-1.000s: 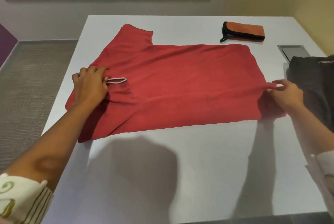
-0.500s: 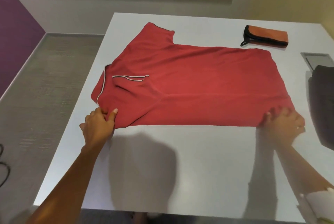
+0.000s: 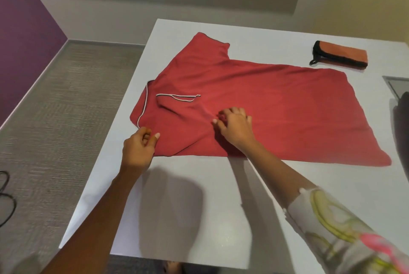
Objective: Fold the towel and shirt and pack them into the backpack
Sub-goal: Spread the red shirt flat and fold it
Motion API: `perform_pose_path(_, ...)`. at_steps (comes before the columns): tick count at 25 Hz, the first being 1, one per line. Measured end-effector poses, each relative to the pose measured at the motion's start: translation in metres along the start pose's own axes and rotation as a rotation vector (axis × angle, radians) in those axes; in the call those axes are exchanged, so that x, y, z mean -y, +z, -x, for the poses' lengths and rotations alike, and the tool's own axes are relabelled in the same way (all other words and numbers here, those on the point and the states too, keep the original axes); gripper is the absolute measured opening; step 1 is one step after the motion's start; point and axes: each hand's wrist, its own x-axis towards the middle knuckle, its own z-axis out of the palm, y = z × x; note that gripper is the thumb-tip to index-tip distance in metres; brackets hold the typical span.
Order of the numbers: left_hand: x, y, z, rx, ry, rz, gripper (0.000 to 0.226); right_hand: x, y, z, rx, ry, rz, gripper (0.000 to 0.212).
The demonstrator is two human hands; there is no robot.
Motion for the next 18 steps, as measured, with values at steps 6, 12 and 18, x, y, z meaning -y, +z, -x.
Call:
perform_pose_path(6,0.006,-0.006,-0.024,0.204,-0.015,0.182,0.020,0.071,0.025,-0.064,0.074,0.132,-0.031,0.059)
perform_pose_path(12,0.012,-0.016,-0.037,0.367,-0.159,0.320,0.061,0.075,0.028,-0.104,-0.005,0.216,-0.374,0.023)
perform_pose_path(18,0.007,-0.025,-0.047,0.337,-0.110,0.091,0.023,0.058,-0.005,-0.147,-0.213,0.035,-1.034,0.023)
